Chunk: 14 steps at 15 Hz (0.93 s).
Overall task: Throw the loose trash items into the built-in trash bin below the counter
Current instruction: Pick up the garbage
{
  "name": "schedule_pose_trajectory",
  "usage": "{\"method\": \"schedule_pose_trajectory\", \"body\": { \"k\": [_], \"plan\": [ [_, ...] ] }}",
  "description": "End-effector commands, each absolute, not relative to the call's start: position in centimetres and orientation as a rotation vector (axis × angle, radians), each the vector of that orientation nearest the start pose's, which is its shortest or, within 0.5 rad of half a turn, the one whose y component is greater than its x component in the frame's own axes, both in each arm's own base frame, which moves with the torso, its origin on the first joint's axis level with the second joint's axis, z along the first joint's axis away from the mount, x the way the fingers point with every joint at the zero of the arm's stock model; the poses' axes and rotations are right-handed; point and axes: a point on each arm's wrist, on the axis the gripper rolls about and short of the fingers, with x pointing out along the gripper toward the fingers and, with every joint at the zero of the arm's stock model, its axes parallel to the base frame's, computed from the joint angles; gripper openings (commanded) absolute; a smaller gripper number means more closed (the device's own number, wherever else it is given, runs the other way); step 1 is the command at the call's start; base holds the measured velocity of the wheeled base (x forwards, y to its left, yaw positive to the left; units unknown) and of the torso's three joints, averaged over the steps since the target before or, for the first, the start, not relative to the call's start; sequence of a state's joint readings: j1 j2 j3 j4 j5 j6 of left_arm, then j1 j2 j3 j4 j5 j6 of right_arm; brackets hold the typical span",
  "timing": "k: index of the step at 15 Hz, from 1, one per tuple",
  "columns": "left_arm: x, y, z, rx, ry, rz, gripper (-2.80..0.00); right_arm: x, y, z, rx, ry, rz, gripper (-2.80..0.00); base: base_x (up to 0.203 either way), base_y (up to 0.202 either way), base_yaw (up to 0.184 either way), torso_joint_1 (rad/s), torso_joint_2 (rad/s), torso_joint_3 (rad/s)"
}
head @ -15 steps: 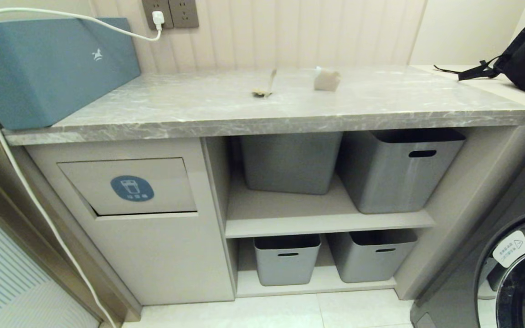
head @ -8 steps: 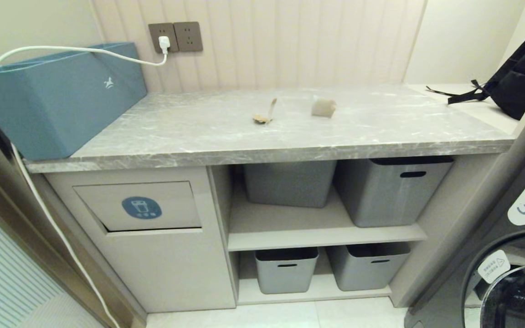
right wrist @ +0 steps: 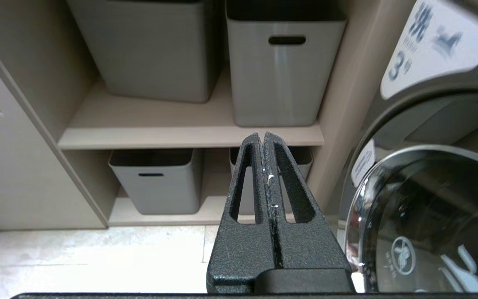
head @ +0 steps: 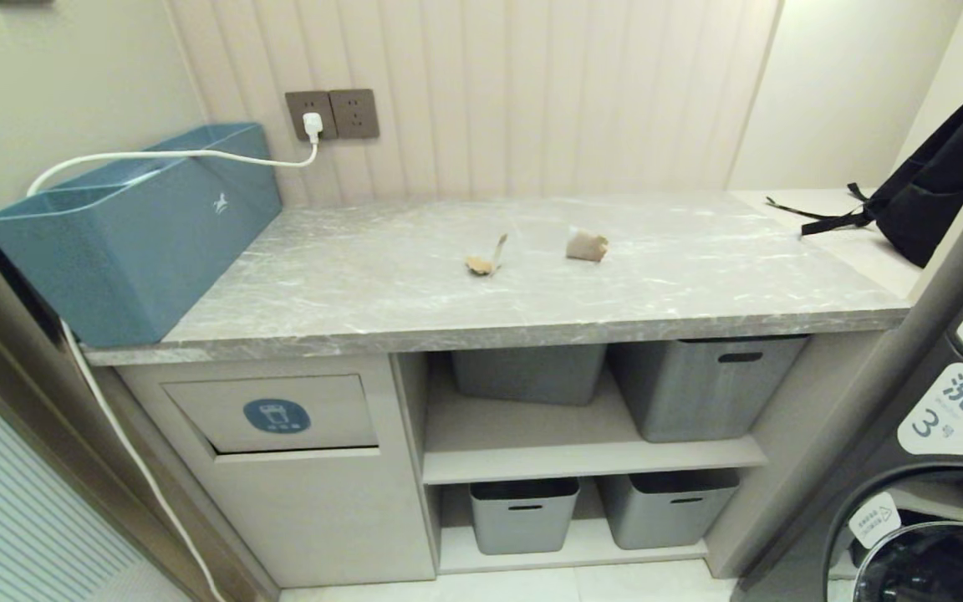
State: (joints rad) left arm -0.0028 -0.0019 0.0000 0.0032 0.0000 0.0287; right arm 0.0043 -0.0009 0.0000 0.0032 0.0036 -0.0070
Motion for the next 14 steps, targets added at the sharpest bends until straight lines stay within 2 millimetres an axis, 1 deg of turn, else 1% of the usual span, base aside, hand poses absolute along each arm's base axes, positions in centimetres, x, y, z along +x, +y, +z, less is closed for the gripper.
{"method": "schedule_pose_trajectory", "body": {
  "k": [1, 9, 10, 12, 14],
  "plan": [
    [-2.3, 0.0, 7.5, 0.029, 0.0, -0.003, -2.8, -2.3, 0.0, 7.5, -0.009, 0.003, 0.009, -2.8, 0.0, 0.0, 0.0, 0.246, -0.52, -0.283],
    [-2.3, 0.0, 7.5, 0.04, 0.003, -0.014, -2.8, -2.3, 0.0, 7.5, -0.009, 0.003, 0.011, -2.8, 0.0, 0.0, 0.0, 0.264, -0.56, -0.302],
    [-2.5, 0.0, 8.0, 0.042, -0.01, -0.017, -2.8, -2.3, 0.0, 7.5, -0.008, 0.001, 0.011, -2.8, 0.0, 0.0, 0.0, 0.203, -0.42, -0.217],
    [-2.5, -0.1, 10.0, 0.042, -0.013, -0.043, -2.8, -2.3, 0.0, 7.5, -0.008, 0.001, 0.011, -2.8, 0.0, 0.0, 0.0, 0.082, -0.15, -0.082],
    [-1.4, -0.2, 12.9, 0.036, 0.054, -0.122, -2.8, -2.3, 0.0, 7.5, -0.008, 0.001, 0.011, -2.8, 0.0, 0.0, 0.0, 0.013, -0.02, -0.013]
  ]
}}
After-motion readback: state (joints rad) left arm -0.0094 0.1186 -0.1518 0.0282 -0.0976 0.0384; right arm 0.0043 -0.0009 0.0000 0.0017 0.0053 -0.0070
